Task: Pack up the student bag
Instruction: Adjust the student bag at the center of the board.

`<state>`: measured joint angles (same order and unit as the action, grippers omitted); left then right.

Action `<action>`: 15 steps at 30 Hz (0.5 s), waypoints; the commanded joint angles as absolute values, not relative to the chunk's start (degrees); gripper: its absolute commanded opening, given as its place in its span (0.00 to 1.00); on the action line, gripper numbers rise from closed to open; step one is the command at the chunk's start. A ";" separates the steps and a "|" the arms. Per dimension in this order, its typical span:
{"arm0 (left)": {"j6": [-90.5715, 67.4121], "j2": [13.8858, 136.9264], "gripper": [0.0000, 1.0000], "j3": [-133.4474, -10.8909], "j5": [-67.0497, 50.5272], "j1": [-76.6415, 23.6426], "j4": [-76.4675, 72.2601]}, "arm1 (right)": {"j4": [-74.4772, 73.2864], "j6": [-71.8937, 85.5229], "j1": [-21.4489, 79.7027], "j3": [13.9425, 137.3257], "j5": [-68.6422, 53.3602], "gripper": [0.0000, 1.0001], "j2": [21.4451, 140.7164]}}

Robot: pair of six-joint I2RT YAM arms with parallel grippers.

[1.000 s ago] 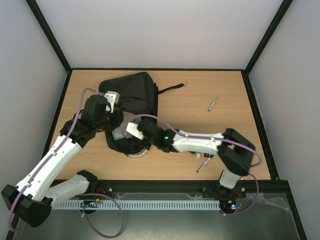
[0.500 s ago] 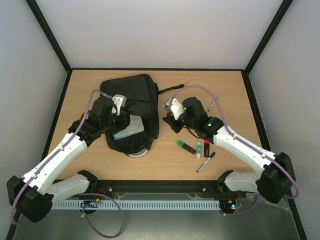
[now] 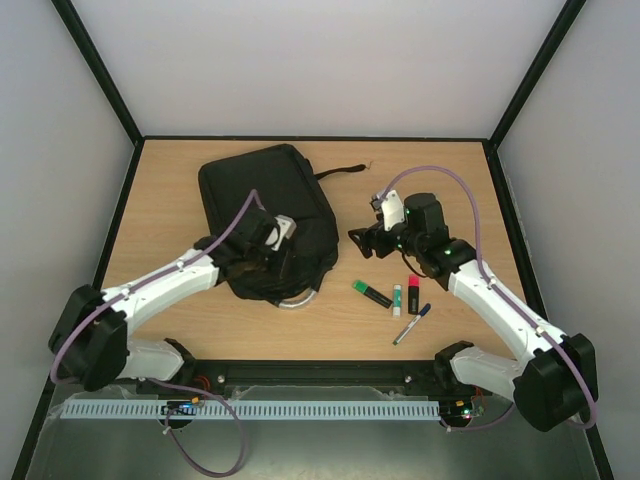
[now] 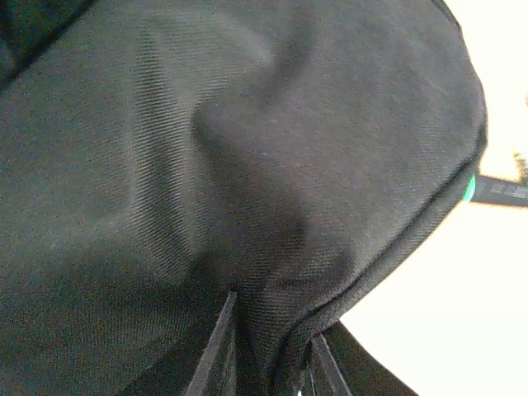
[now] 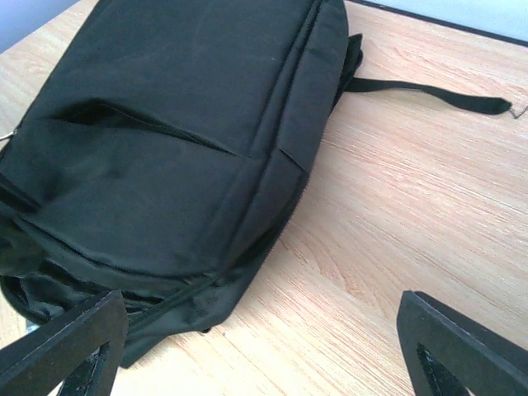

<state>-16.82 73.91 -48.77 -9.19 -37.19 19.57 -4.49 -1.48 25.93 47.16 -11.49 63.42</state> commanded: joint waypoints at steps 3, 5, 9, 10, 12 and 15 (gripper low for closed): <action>-15.43 78.94 0.43 -53.00 -6.59 -42.34 19.95 | -3.50 -2.31 25.85 45.96 -15.74 0.90 63.57; -15.15 78.39 0.56 -54.23 -5.65 -42.95 21.12 | -3.67 -2.80 25.84 45.75 -16.51 0.91 63.72; -16.76 74.36 0.99 -55.56 -4.10 -42.87 23.79 | -3.30 -3.48 25.84 45.24 -17.96 0.93 62.98; -17.70 72.90 0.99 -55.83 -2.73 -42.82 24.45 | -3.15 -3.64 25.85 45.07 -18.54 0.96 62.61; -20.98 70.39 0.99 -57.07 3.35 -42.65 27.81 | -2.37 -3.58 25.82 44.20 -19.38 0.99 61.60; -21.08 68.15 0.99 -58.61 8.39 -42.36 32.86 | -1.63 -3.08 25.84 43.19 -18.46 0.99 60.61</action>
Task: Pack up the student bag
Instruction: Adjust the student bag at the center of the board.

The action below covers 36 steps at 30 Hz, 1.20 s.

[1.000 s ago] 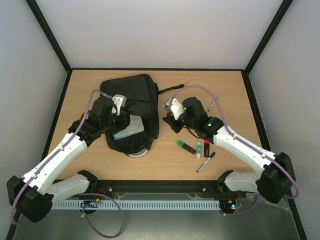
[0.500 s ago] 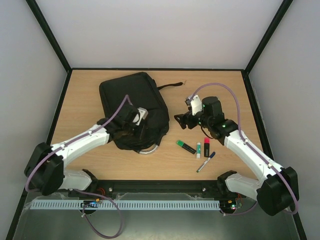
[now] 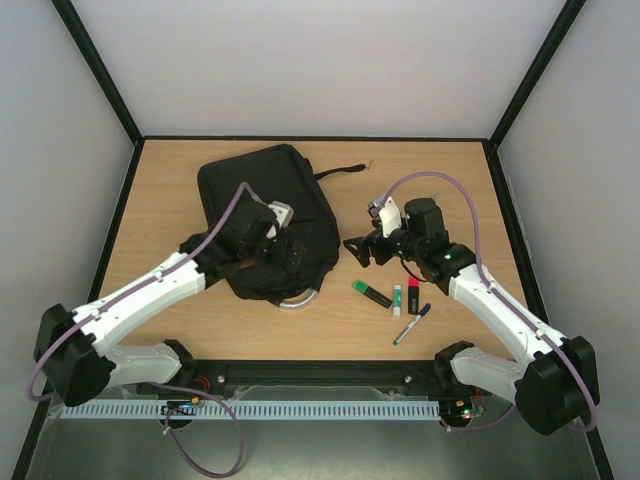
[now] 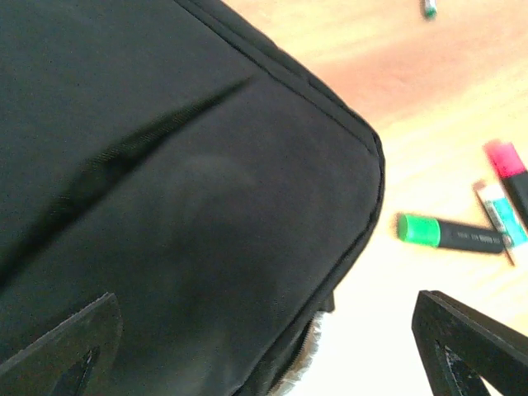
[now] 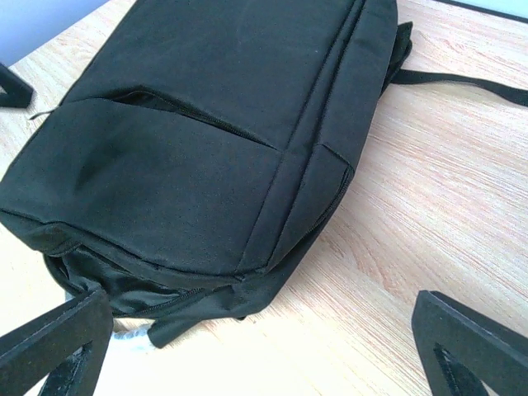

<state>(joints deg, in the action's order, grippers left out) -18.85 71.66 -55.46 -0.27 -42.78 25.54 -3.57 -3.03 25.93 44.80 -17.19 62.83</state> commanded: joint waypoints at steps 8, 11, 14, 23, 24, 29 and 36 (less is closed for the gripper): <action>-20.57 55.38 0.99 -50.63 20.80 -39.65 25.73 | 0.75 -3.76 25.84 40.50 -20.61 0.99 60.36; -21.79 51.73 0.99 -46.95 17.83 -34.43 22.60 | 1.10 -6.46 25.85 39.52 -21.95 0.99 60.68; -25.55 52.16 0.99 -46.43 18.36 -29.10 23.32 | 0.45 -7.12 25.84 39.70 -22.03 0.99 60.95; -33.69 67.84 0.99 -48.32 5.37 -6.04 25.08 | -1.70 -9.20 26.20 41.11 -22.24 0.99 61.50; -34.69 68.75 0.99 -47.99 3.81 -4.33 23.89 | -0.88 -8.89 26.19 40.75 -19.60 0.99 60.92; -38.13 73.28 0.99 -45.14 -6.42 -1.75 16.80 | 2.14 -8.58 26.19 38.42 -17.82 0.99 60.47; -39.87 76.28 0.99 -39.92 -11.46 -7.15 8.34 | -2.96 -9.24 26.19 42.31 -23.51 1.00 65.30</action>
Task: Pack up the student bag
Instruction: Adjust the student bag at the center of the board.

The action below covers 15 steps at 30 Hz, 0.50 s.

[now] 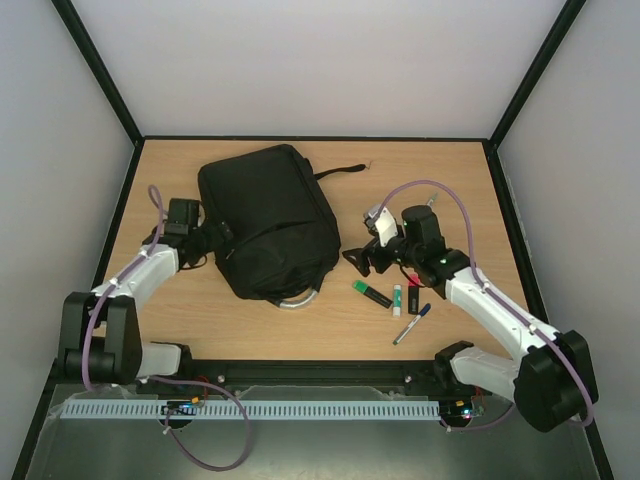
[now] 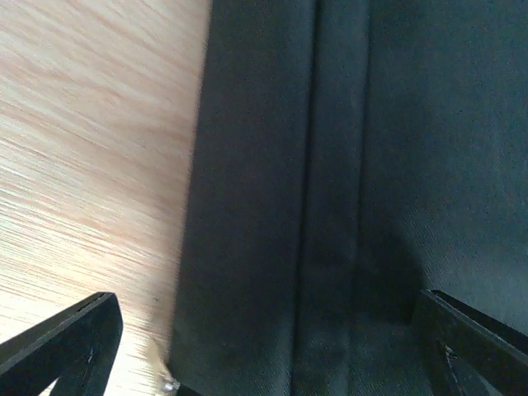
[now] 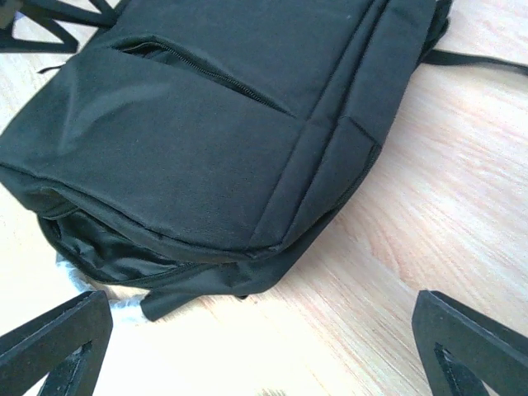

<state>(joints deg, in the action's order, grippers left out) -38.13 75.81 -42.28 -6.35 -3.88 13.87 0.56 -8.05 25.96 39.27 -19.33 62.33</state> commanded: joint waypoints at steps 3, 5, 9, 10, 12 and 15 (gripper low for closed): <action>-39.24 75.04 0.99 -38.90 -11.46 -10.86 6.76 | -4.39 -11.29 26.19 42.91 -24.91 0.96 66.88; -38.47 74.17 0.99 -38.49 -11.73 -13.16 6.52 | -4.72 -12.02 26.19 42.93 -25.15 0.94 67.53; -37.27 73.06 0.99 -37.73 -11.93 -19.54 7.48 | -6.41 -13.01 26.19 44.04 -25.31 0.89 69.70; -36.72 73.11 0.99 -37.82 -11.92 -21.24 7.93 | -6.61 -13.13 26.19 44.19 -25.32 0.88 70.18; -35.71 73.21 0.99 -37.93 -11.93 -24.70 8.85 | -6.97 -13.29 26.19 44.49 -25.37 0.88 70.93; -34.13 72.37 0.99 -38.20 -10.33 -28.85 10.38 | -7.20 -13.36 26.19 44.73 -25.52 0.88 71.51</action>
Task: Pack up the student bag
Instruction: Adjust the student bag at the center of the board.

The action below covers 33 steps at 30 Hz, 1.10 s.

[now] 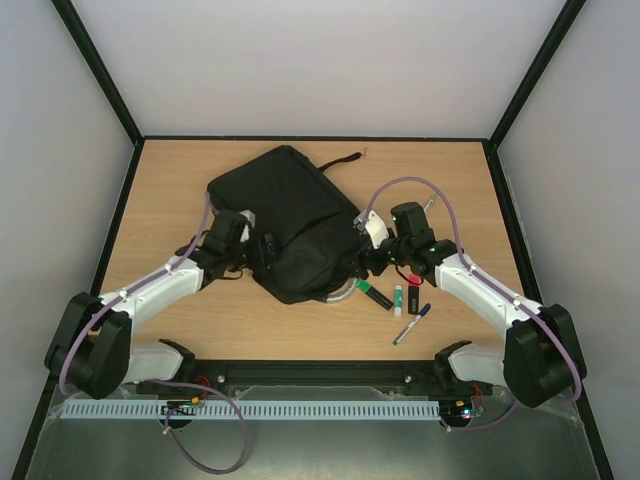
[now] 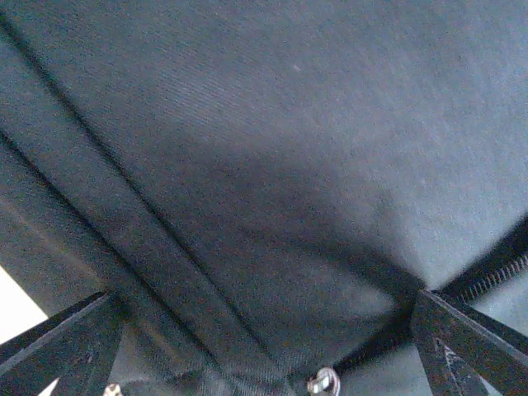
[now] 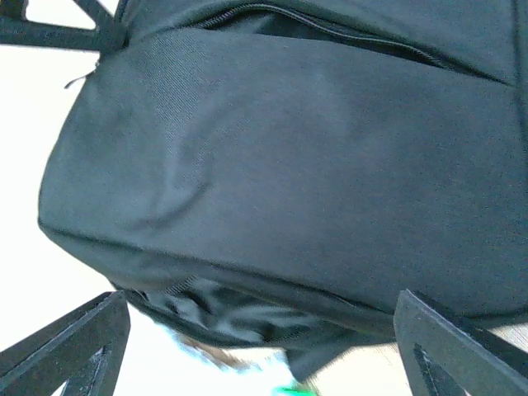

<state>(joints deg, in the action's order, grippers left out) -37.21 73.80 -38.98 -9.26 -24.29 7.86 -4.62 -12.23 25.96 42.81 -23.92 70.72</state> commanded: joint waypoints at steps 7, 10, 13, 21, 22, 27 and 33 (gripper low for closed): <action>-38.15 60.15 0.88 -32.67 4.57 -32.94 14.97 | -10.52 -16.45 26.19 46.45 -29.25 0.75 73.20; -41.77 56.90 0.86 -29.47 7.77 -33.23 16.53 | -12.83 -16.39 26.61 49.58 -31.43 0.63 75.24; -43.38 56.74 0.81 -27.60 8.47 -33.78 17.53 | -14.72 -15.77 28.79 53.71 -31.27 0.58 77.78; -41.29 56.93 0.78 -24.45 14.54 -40.96 14.19 | -18.53 -14.66 31.68 62.65 -33.25 0.52 87.53; -40.48 56.91 0.78 -23.92 14.97 -41.88 12.28 | -18.54 -14.75 31.65 63.07 -32.85 0.50 89.00; -36.71 57.76 0.79 -22.53 13.55 -44.11 2.48 | -19.03 -13.37 31.64 64.18 -29.04 0.43 96.06; -34.39 62.75 0.78 -24.52 13.38 -44.47 -0.38 | -18.12 -12.39 31.64 64.48 -20.37 0.39 100.82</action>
